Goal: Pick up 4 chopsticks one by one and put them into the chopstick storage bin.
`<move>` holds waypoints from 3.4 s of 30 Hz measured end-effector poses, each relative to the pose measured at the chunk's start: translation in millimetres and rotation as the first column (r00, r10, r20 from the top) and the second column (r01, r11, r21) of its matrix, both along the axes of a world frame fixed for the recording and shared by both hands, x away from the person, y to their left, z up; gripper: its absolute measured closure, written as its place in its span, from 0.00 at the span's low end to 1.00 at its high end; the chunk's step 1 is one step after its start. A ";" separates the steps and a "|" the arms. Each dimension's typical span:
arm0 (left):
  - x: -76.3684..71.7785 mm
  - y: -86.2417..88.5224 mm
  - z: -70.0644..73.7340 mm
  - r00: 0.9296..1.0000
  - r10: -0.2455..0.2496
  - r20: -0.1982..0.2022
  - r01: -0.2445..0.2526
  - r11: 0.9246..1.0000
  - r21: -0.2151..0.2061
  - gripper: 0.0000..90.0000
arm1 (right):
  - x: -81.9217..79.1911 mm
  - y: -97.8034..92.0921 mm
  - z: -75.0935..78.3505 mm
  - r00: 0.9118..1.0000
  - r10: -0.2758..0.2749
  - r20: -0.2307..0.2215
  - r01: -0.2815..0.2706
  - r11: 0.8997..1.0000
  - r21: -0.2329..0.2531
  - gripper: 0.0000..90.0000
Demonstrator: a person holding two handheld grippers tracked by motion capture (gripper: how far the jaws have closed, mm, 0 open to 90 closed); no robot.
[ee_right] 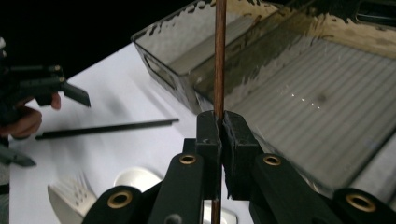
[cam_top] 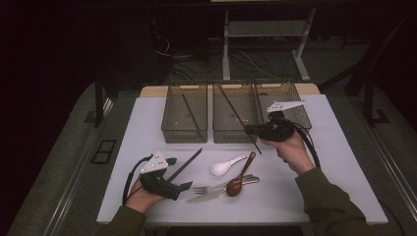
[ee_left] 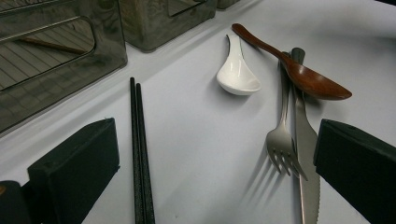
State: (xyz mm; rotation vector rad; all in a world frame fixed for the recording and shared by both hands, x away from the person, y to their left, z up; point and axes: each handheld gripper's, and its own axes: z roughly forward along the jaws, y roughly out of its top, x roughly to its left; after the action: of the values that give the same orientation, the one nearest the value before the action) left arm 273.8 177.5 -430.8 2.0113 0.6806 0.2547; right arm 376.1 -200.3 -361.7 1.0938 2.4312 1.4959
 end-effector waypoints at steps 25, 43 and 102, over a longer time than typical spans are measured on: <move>0.8 0.7 2.7 1.000 0.005 0.009 -0.005 1.000 -0.008 0.00 | 49.9 61.5 19.7 0.998 -0.043 0.037 0.040 0.996 0.086 0.94; -0.5 2.1 3.8 1.000 0.000 0.014 0.000 1.000 -0.004 0.00 | 87.9 126.4 16.9 0.996 -0.080 0.046 0.075 0.992 0.101 0.94; -1.5 2.7 3.6 1.000 0.007 0.010 -0.007 1.000 -0.010 0.00 | 86.0 158.1 -6.7 0.997 -0.076 -0.017 0.074 0.993 -0.096 0.46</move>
State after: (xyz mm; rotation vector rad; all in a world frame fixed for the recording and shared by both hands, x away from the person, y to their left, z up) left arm 272.4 180.2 -427.2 1.9971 0.6810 0.2651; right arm 462.0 -42.2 -368.4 1.1735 2.4182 1.3388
